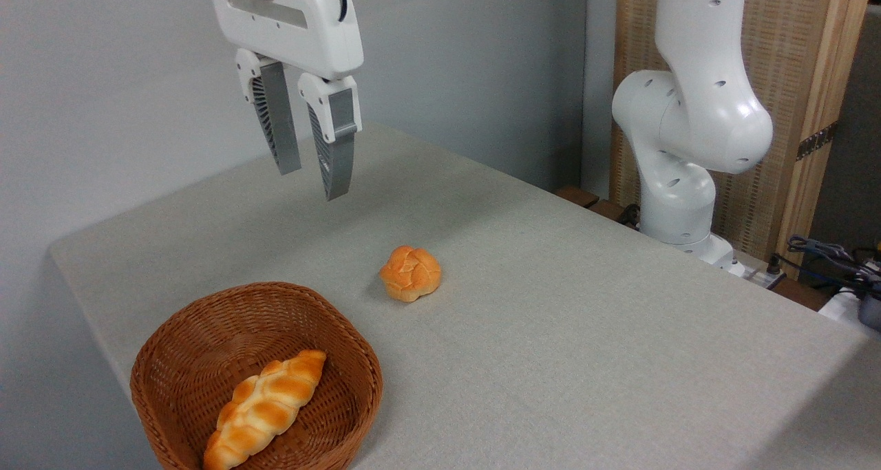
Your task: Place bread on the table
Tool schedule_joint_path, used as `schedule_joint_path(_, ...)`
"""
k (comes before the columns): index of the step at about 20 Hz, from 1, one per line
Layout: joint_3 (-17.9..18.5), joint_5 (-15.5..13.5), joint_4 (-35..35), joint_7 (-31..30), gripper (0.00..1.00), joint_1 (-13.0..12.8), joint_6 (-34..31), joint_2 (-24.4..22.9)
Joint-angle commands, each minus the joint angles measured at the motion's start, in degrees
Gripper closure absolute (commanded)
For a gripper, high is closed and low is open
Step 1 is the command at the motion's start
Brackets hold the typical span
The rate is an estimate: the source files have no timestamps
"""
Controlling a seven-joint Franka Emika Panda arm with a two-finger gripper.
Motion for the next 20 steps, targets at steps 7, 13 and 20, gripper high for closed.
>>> schedule_joint_path(7,1.4,-0.8,-6.6,2.0,0.0,-0.5,1.2,-3.2)
schedule_joint_path(13,1.4,-0.7,-6.4,1.9,0.0,-0.4,0.3,-3.1)
schedule_joint_path(20,1.5,-0.4,-6.1,1.8,0.0,-0.2,0.2,-3.1)
